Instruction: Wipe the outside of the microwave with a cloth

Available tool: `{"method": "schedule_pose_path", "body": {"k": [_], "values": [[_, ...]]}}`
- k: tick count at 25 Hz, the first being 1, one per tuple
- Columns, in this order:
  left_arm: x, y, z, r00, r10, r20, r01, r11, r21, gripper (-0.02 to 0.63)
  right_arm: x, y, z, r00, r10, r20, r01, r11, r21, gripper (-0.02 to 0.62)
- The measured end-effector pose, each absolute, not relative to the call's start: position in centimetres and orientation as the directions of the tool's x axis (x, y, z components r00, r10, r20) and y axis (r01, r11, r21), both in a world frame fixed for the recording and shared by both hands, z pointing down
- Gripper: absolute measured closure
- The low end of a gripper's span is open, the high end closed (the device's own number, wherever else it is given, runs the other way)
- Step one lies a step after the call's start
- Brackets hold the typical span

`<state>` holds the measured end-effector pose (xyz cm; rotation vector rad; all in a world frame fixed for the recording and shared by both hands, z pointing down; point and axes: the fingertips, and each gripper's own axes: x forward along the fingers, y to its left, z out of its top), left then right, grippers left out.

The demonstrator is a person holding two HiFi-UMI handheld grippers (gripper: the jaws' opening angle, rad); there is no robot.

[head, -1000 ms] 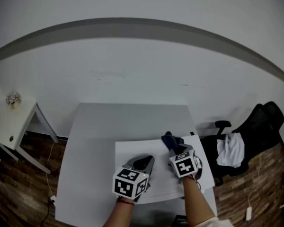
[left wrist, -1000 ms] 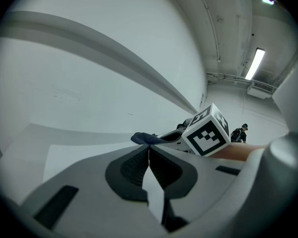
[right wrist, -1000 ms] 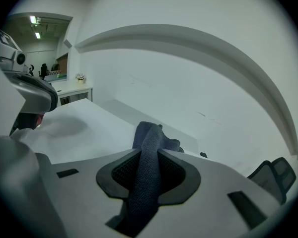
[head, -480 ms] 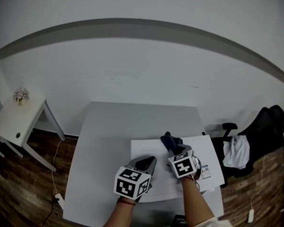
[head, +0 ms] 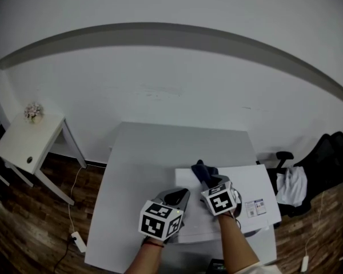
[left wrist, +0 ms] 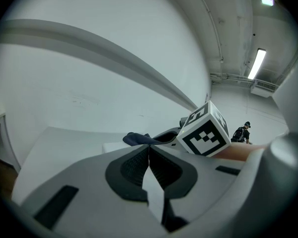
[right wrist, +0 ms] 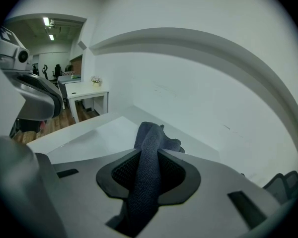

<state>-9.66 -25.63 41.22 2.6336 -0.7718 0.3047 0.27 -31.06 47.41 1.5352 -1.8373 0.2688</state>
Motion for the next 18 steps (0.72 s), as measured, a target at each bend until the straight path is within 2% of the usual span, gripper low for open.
{"method": "schedule_pose_path", "body": {"k": [7,12,15,18], "values": [[-12.1,-26.1,41.7,0.822,-0.485,0.298,-0.564,-0.764,0.312,0.601,-4.3,-31.8,47.5,-0.137,-0.757,0.639,-0.874,0.396,0.282,0.494],[-14.3,-26.4,42.4,0.808,-0.509,0.296,-0.587,-0.737,0.334,0.601,-7.3,-32.3,47.5,-0.212,-0.723,0.658,-0.790,0.524,0.320,0.494],[-15.2,-26.5,42.9,0.800,-0.520,0.299,-0.598,-0.723,0.346,0.601,-9.1,-32.4,47.6,-0.275,-0.677,0.682,-0.684,0.637,0.357,0.494],[-16.2,-26.6,43.4,0.795,-0.525,0.303,-0.605,-0.718,0.344,0.601,-10.7,-32.2,47.8,-0.338,-0.598,0.727,-0.521,0.762,0.384,0.494]]}}
